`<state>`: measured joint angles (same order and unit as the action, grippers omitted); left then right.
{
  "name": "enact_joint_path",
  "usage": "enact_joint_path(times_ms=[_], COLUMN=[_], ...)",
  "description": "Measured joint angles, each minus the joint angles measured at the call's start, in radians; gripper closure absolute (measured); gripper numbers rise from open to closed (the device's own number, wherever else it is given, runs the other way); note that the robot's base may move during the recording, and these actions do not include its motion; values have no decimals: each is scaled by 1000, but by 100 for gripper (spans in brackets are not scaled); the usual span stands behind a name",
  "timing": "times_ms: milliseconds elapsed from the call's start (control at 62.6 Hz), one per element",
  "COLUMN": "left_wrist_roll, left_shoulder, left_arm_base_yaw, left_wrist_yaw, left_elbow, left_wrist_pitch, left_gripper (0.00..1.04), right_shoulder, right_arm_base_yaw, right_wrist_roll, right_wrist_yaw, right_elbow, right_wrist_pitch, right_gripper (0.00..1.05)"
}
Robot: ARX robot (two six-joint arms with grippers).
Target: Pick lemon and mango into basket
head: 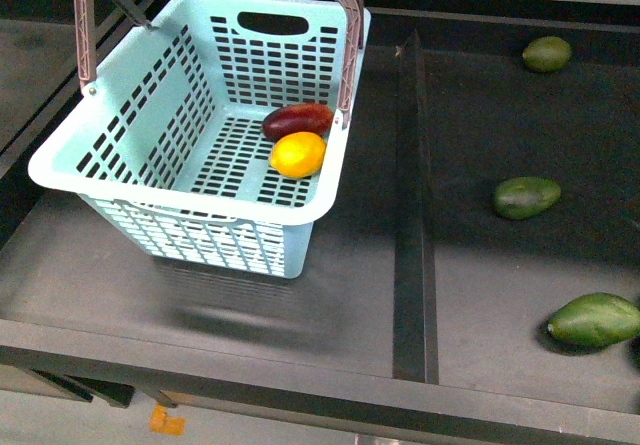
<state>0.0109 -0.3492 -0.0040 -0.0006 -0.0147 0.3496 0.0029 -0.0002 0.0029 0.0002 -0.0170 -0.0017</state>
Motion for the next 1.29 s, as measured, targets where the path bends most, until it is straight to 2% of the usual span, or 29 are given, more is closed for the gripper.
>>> enact_joint_path(times_ms=[447,543,1086,1294], left_wrist_roll=[0,0,0,0], left_shoulder=[171,311,343,343], left_arm_base_yaw=[0,1,0,0], left_wrist_yaw=[0,0,0,0], left_elbow=[0,0,0,0], left_wrist_pitch=[-171,-336,-348,-348], left_gripper=[101,101,101,57], right_shoulder=[0,0,0,0], right_arm_base_yaw=[0,0,0,0], right_wrist_roll=[0,0,0,0], right_wrist_yaw=[0,0,0,0], right_elbow=[0,0,0,0], right_wrist_pitch=[0,0,0,0], right_gripper=[9,9,9,9])
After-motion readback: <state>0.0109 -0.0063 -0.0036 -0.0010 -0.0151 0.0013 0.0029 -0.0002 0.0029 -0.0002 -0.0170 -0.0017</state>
